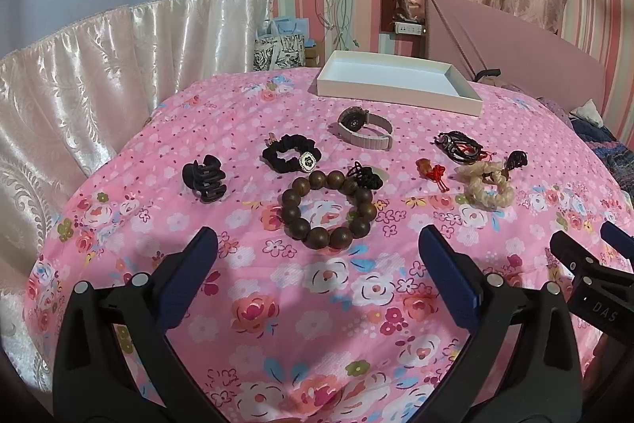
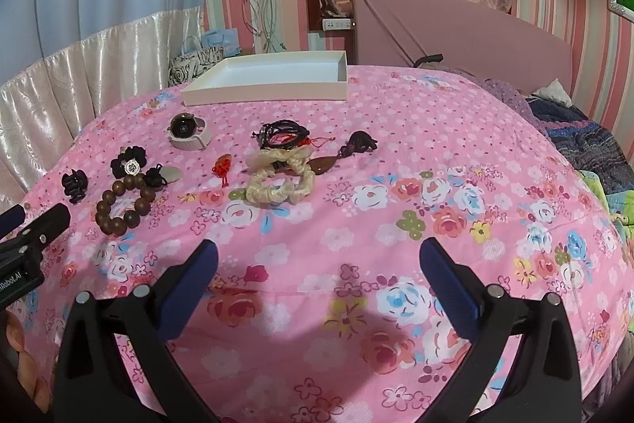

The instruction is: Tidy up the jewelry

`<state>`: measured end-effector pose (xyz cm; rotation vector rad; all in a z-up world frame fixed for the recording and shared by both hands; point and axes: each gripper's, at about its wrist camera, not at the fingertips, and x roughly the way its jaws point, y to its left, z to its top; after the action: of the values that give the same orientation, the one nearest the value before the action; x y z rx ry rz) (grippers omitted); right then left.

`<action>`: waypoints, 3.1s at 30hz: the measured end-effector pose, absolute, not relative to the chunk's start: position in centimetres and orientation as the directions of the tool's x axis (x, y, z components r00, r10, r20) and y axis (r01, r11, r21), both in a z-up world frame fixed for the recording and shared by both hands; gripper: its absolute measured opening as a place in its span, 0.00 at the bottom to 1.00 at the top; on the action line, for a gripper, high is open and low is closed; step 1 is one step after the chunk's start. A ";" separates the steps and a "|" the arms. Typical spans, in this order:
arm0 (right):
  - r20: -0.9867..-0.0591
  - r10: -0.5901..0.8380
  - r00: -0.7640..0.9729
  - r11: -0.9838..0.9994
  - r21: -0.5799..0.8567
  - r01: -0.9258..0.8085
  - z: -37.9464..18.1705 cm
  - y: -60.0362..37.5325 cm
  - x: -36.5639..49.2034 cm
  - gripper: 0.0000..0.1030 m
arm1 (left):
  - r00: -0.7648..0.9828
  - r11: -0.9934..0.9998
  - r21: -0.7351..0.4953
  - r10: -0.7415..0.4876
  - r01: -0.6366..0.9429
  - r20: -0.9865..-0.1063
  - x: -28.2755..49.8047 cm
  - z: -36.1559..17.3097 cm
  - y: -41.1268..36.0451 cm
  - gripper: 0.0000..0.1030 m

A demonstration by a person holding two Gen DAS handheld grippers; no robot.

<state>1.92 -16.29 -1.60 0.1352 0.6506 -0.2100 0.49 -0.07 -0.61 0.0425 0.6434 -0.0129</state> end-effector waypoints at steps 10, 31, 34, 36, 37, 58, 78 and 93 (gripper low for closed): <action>-0.614 -0.152 0.775 0.970 0.058 0.236 -1.6 -16.4 1.8 0.98 | 0.795 0.999 0.035 0.000 0.026 -0.606 0.7 -0.8 -0.1 0.97; -0.620 -0.150 0.770 0.970 0.057 0.235 -2.0 -16.4 1.7 0.98 | 0.787 0.999 0.041 0.010 0.020 -0.617 0.8 -1.1 -0.1 0.97; -0.620 -0.148 0.770 0.971 0.058 0.233 -2.0 -16.3 1.7 0.98 | 0.786 0.999 0.043 0.013 0.017 -0.619 0.7 -1.2 -0.1 0.97; -0.618 -0.147 0.772 0.971 0.056 0.230 -2.0 -16.2 1.5 0.98 | 0.786 0.999 0.043 0.015 0.016 -0.619 0.7 -1.2 0.0 0.97; -0.616 -0.147 0.774 0.972 0.056 0.229 -1.9 -16.1 1.4 0.98 | 0.786 0.999 0.045 0.017 0.014 -0.618 0.6 -1.2 0.0 0.97; -0.571 -0.166 0.804 0.970 0.051 0.237 -0.4 -15.8 -0.4 0.98 | 0.798 0.998 0.059 0.018 0.022 -0.603 -1.0 -0.4 0.1 0.97; -0.567 -0.182 0.803 0.969 0.036 0.245 -0.2 -15.9 -1.3 0.98 | 0.801 0.999 0.040 0.015 0.011 -0.598 -1.8 -0.1 1.2 0.97; -0.545 -0.186 0.817 0.967 0.044 0.250 1.2 -16.7 -1.6 0.98 | 0.809 0.999 0.046 0.042 -0.018 -0.587 -2.7 1.0 2.3 0.97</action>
<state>-1.63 -16.75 1.25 0.1158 0.5687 -0.2326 -2.71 2.27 1.04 0.0392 0.6282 0.0317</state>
